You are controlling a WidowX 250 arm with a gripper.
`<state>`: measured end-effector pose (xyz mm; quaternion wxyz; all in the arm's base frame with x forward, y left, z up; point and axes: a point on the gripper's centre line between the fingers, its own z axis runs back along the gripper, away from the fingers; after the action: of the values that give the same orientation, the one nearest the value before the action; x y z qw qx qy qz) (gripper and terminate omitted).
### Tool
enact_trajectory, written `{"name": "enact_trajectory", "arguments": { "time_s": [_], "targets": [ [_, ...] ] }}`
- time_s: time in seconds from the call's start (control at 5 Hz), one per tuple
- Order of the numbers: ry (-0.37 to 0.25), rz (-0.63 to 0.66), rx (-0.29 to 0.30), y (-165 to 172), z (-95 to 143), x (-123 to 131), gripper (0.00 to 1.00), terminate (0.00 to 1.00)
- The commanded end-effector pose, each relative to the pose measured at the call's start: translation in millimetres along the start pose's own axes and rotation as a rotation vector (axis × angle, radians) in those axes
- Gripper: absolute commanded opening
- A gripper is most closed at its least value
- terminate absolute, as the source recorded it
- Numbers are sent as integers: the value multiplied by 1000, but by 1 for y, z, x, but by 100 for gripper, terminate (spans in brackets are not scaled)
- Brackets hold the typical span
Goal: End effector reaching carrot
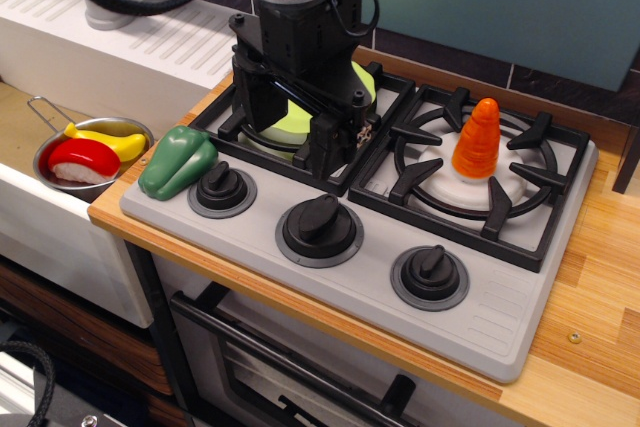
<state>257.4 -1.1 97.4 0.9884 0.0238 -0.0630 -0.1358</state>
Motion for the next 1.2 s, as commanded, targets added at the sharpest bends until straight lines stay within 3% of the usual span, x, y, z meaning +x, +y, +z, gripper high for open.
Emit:
{"name": "enact_trajectory", "arguments": {
  "time_s": [0.0, 0.2, 0.4, 1.0],
  "targets": [
    [0, 0, 0, 0, 0, 0, 100, 0],
    [-6, 34, 4, -17, 0, 28, 100, 0],
    [5, 69, -31, -28, -1, 57, 100, 0],
    [-68, 78, -81, -48, -22, 101, 100, 0]
  ]
}}
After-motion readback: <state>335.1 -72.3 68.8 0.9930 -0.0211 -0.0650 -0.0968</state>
